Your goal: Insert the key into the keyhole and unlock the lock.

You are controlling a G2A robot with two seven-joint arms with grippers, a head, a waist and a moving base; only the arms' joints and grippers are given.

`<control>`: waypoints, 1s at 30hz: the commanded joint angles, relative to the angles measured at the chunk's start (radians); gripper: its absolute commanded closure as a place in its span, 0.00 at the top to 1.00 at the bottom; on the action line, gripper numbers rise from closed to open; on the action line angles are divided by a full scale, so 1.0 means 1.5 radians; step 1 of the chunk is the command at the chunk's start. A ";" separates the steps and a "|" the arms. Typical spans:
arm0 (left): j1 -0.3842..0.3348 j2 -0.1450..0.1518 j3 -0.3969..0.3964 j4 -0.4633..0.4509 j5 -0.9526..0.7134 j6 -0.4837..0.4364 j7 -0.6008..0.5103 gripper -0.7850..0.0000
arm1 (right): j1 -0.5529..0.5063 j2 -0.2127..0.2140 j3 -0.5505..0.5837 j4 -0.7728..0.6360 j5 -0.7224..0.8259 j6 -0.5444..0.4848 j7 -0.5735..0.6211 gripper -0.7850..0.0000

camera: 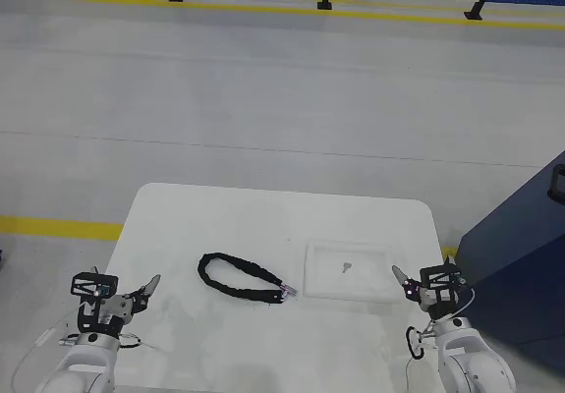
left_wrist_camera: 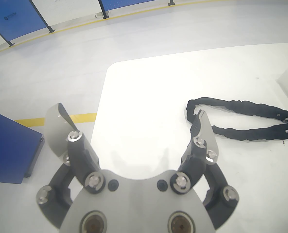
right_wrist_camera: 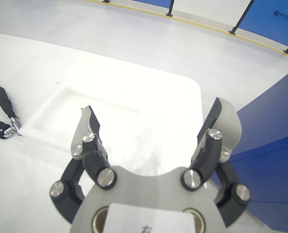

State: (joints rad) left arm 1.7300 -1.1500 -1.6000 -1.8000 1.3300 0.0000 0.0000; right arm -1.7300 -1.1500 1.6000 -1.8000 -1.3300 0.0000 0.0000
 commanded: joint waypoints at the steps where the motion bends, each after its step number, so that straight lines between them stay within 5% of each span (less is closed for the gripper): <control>1: 0.000 0.000 0.000 0.000 0.000 0.000 0.000 1.00 | 0.000 0.000 0.000 0.000 0.000 0.000 0.000 1.00; 15: 0.000 0.000 0.000 0.000 0.000 0.000 0.000 1.00 | 0.015 0.004 0.018 -0.024 -0.025 -0.036 0.030 1.00; 20: 0.000 0.000 0.000 0.000 0.000 0.000 0.000 1.00 | 0.076 0.018 0.037 -0.026 -0.048 -0.207 0.120 1.00; 30: 0.000 0.000 0.000 0.000 0.000 0.000 0.000 1.00 | 0.320 0.038 -0.006 0.074 -0.004 -0.507 0.343 1.00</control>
State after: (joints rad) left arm 1.7300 -1.1500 -1.6000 -1.8000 1.3300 0.0000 0.0000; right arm -1.2994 -1.0959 1.6063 -1.7113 -1.3420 -0.7182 0.4662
